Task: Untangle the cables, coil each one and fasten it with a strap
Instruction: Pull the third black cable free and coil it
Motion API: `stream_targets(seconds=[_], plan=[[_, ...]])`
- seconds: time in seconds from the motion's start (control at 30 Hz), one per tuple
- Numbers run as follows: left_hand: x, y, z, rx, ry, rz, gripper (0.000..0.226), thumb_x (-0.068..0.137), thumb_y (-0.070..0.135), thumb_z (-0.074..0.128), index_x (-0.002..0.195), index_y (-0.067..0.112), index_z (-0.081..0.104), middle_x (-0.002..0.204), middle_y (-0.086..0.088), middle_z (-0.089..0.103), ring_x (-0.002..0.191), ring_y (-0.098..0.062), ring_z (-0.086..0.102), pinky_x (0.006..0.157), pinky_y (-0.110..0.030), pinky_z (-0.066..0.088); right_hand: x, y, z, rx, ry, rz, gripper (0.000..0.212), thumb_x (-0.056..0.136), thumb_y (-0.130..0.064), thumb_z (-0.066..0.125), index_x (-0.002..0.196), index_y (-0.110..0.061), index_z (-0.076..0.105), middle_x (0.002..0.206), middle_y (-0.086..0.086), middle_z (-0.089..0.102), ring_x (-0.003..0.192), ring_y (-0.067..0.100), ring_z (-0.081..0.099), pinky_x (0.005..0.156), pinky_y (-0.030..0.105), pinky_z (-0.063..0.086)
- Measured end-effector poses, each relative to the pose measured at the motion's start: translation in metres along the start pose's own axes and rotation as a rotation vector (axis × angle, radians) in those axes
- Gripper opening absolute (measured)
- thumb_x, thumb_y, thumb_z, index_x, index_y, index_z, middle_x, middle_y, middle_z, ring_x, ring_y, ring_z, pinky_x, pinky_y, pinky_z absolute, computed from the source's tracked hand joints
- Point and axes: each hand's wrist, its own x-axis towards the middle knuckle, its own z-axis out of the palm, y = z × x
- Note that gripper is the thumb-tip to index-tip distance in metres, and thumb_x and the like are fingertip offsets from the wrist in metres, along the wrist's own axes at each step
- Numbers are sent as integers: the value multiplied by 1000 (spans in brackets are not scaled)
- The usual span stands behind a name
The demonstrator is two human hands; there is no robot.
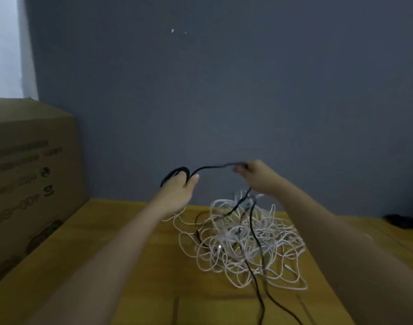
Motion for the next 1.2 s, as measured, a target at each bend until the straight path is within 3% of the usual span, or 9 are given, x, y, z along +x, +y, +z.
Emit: stream_targets(seconds=[0.1,0.2,0.37,0.57,0.73,0.8,0.9,1.0,1.2], plan=[[-6,-10,12,18,-49,9,42,100,45,33,73,12,35,66,-4,36,57,-20,38,57,-33,32,-35,34,21,-18,-217,131,26,101,-21,44,101,-3,63,94,18,66,87,31,62,72,35,47],[-5,-3,19,-16,-36,27,45,100,43,35,79,4,43,71,-9,40,63,-26,44,61,-36,36,-56,49,20,-68,-147,129,26,100,-27,47,96,-11,67,80,15,66,65,21,58,61,34,45],[3,33,29,-198,-76,146,39,100,41,39,82,9,52,73,1,51,66,-13,52,59,-24,37,-59,52,-13,375,314,135,21,98,-22,52,90,-14,70,66,7,58,66,19,54,65,36,48],[-1,72,49,-203,-210,322,41,97,45,42,67,19,49,57,11,50,51,-3,49,59,-26,40,-47,42,-54,692,941,83,14,92,-18,63,93,-30,69,90,-15,70,79,-13,62,68,1,43],[-14,66,57,-750,-536,146,45,95,48,45,58,23,43,45,9,28,40,-9,19,40,-20,16,-51,72,-26,327,632,219,18,95,-31,57,101,-24,72,98,1,58,90,17,62,84,38,51],[-21,64,58,-911,-600,149,45,93,47,45,54,25,43,43,9,25,38,-7,14,39,-18,11,-57,87,-7,219,510,272,24,94,-37,56,102,-21,72,109,1,42,101,22,54,91,32,41],[-29,67,56,-1079,-660,143,43,91,44,44,53,24,43,41,11,23,35,-5,14,35,-16,14,-67,83,22,214,333,201,21,95,-34,55,87,-23,71,103,-2,57,84,7,55,77,23,39],[-32,71,57,-1204,-604,100,39,90,42,43,56,21,46,42,10,23,34,-3,17,33,-16,21,-78,67,50,363,135,183,25,98,-30,51,76,-26,63,81,-1,68,55,8,57,57,26,44],[-22,65,80,-1141,-193,49,23,101,23,38,80,15,36,58,7,39,44,-6,33,49,-18,35,-108,46,98,-512,89,-288,31,97,-32,49,111,-7,60,88,17,65,95,34,55,75,39,41]])
